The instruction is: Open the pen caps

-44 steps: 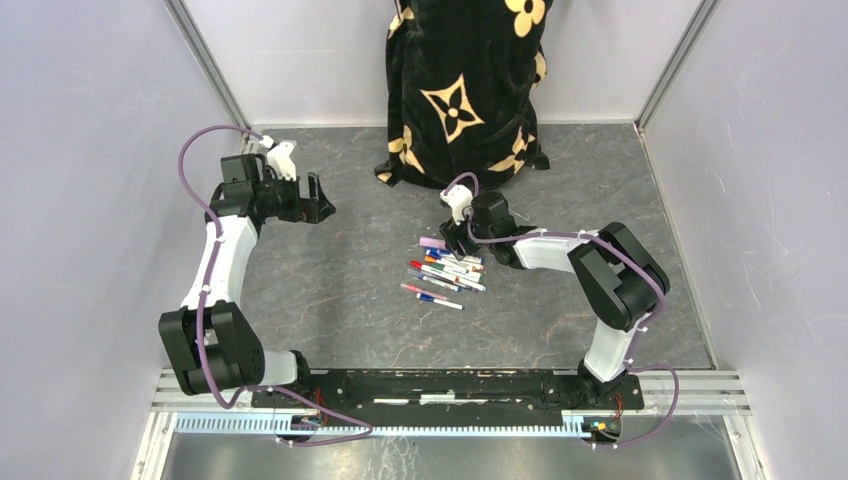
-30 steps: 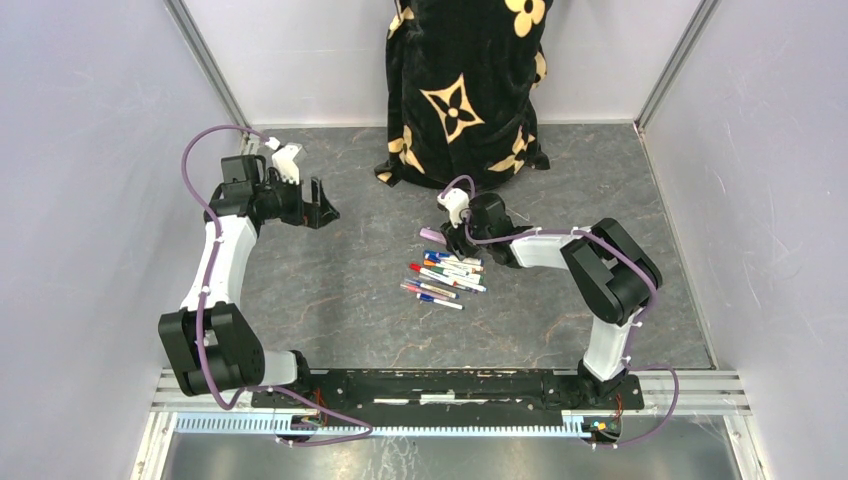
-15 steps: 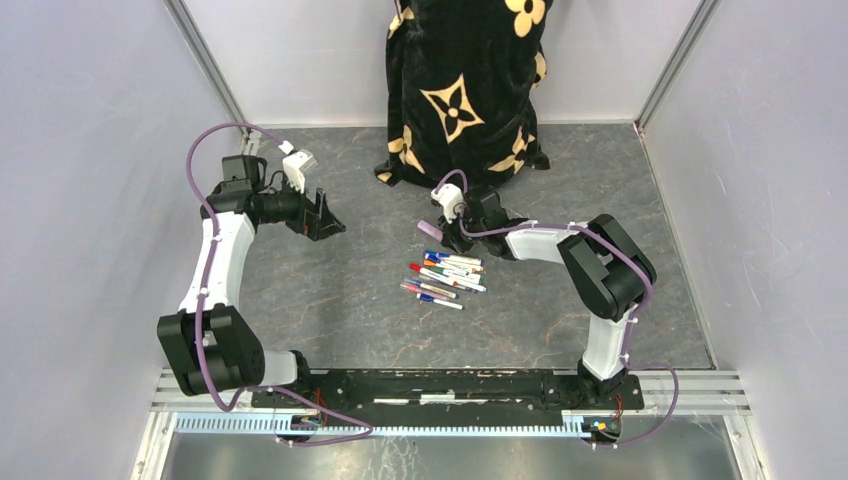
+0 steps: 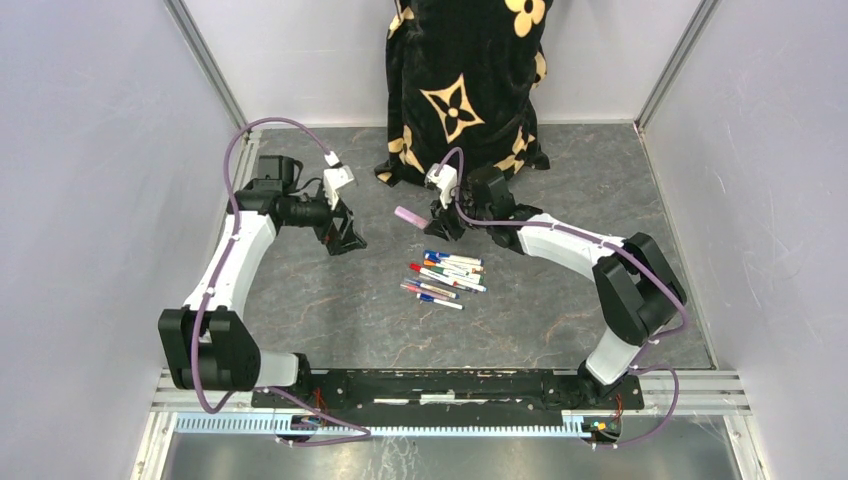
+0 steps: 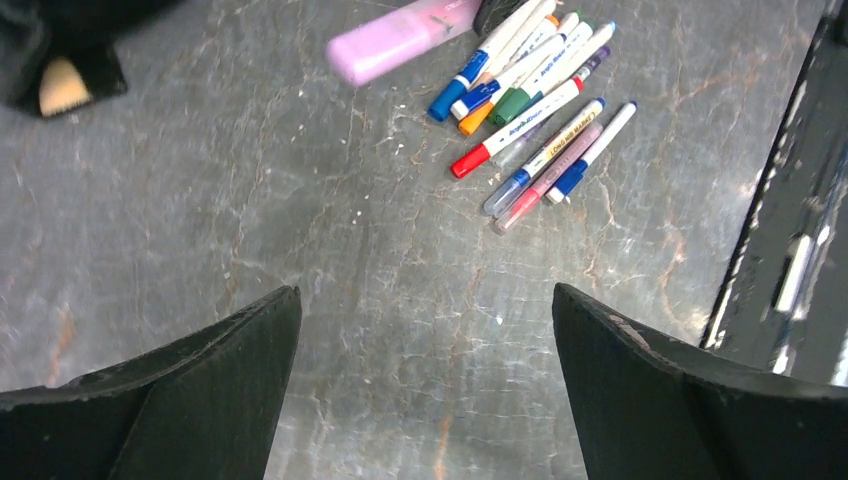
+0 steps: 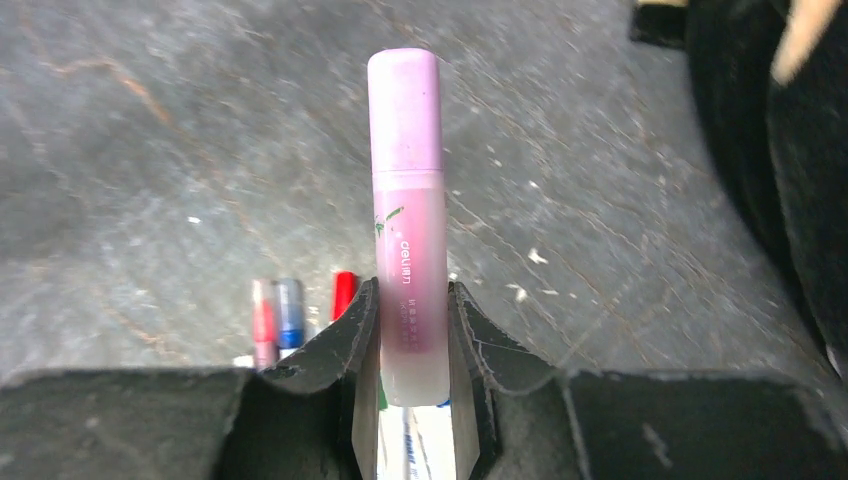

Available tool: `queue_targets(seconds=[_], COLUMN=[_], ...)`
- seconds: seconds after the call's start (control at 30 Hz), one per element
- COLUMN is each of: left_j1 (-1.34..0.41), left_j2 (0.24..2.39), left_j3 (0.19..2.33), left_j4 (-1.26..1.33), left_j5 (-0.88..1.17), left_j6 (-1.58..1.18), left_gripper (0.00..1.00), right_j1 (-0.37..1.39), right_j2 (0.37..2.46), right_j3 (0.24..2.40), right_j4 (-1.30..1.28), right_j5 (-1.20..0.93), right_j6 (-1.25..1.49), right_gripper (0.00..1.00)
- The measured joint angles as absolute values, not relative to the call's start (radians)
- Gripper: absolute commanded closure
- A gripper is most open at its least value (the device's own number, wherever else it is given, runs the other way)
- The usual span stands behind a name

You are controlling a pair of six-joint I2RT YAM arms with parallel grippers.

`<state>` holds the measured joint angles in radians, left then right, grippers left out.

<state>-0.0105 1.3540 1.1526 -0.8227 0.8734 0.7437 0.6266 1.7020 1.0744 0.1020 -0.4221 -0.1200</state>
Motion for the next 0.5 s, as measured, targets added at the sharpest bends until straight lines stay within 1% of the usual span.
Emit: queue_targets(seconds=[0.23, 0.37, 0.5], left_j1=[-0.083, -0.100, -0.125], left_j2=[1.293, 1.234, 1.165], left_j3=[1.110, 1.098, 1.079], left_j4=[-0.830, -0.857, -0.865], left_j5=[0.831, 0.753, 0.710], left_j6=[1.042, 1.267, 1.450], left_gripper=[0.00, 0.00, 0.02], right_j1=[0.664, 0.707, 0.739], right_j2=[1.703, 1.758, 1.801], right_j3=[1.170, 1.289, 1.344], right_j4=[-0.025, -0.117, -0.150], right_j5=[-0.593, -0.665, -0.732], right_j6=[-0.065, -0.033, 0.031], right_gripper=[1.00, 1.00, 1.00])
